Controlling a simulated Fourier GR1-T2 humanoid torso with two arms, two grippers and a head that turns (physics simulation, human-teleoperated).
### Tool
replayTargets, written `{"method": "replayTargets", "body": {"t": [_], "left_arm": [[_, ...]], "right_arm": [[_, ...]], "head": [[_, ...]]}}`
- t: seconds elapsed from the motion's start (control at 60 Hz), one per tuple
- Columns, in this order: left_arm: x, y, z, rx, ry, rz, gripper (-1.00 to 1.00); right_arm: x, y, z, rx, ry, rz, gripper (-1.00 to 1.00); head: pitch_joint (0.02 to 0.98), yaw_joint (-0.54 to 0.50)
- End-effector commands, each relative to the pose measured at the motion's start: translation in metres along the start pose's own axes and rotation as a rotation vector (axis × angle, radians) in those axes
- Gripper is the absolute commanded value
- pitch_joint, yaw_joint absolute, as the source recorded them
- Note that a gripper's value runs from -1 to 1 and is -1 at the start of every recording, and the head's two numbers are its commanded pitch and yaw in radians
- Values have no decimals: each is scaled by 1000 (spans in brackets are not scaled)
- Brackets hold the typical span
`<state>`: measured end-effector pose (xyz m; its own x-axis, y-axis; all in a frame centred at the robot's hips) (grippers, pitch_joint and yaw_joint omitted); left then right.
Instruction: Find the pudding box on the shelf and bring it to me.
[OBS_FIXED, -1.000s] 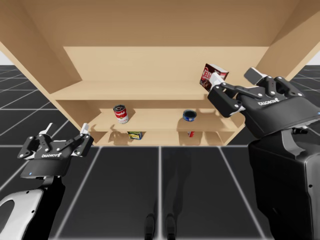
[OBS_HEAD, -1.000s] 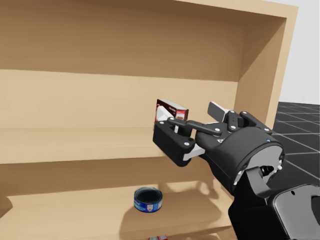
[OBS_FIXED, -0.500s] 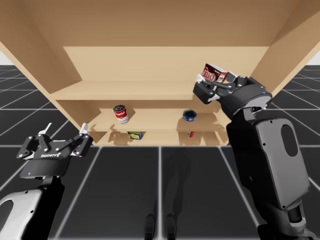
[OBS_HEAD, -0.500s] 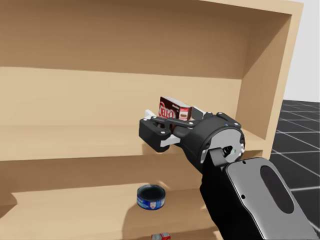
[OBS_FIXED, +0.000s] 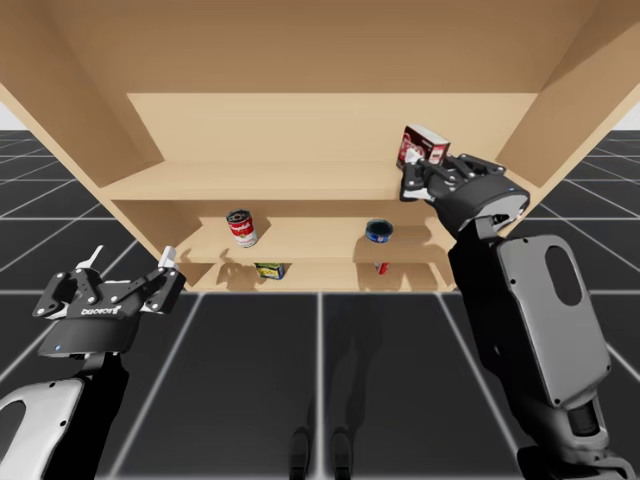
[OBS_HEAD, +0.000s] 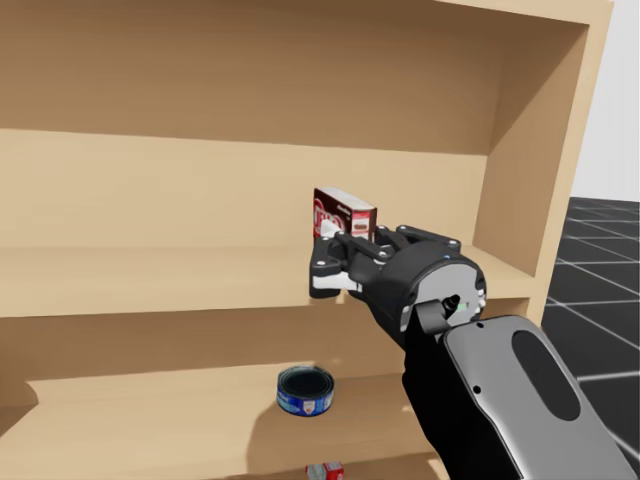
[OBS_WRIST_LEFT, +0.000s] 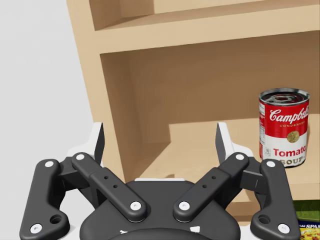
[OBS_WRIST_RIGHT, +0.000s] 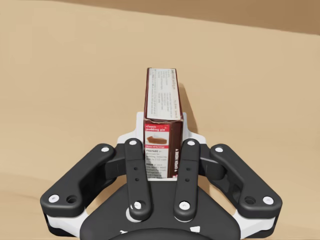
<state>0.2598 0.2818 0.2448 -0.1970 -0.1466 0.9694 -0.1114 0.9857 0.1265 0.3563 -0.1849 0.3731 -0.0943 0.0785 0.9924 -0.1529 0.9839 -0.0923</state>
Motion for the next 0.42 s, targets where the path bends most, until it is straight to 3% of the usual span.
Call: {"method": "replayTargets", "body": {"t": [0.017,0.167,0.3,0.417], "left_arm": [[0,0,0,-1,-1,0,-1000],[1,0,1,-1,-1,2,-1000],[1,0,1,-1,-2,4,-1000],[1,0,1,-1,-3,5,-1000]], "right_arm": [[5,-12,12,-87,-31,5,1000],[14,-10,40,-101,-84,47,1000],[15,-1,79,-116,-142,115,1000],[16,5,105,-119,-174,142,1000]], "head": [[290,-267],[291,-266],[294,-260],[296,-257]]}}
